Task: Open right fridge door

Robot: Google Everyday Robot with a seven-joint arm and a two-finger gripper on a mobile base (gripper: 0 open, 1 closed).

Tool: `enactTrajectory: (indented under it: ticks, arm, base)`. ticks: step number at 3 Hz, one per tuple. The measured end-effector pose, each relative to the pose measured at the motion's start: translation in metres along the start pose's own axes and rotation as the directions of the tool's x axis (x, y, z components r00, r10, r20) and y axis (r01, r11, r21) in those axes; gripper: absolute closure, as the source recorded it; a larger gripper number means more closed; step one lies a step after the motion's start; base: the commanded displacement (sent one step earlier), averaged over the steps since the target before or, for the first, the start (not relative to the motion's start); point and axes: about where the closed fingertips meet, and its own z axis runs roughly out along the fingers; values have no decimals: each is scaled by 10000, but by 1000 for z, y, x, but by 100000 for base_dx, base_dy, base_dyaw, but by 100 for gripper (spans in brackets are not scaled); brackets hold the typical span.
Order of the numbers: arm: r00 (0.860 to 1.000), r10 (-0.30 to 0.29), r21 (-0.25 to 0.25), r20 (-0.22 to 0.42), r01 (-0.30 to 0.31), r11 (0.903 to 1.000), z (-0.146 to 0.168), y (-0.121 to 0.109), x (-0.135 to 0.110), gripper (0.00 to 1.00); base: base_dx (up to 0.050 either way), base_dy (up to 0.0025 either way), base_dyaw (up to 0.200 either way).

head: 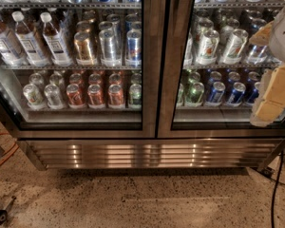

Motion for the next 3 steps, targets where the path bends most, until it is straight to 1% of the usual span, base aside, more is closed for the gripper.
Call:
enactTrajectory:
  ticks: [2,3]
  arm:
    - [10000,0,2,1,0,10000,0,0,0,0]
    - [10000,0,2,1,0,10000,0,0,0,0]
  base:
    - [4950,0,1]
    - [0,0,0]
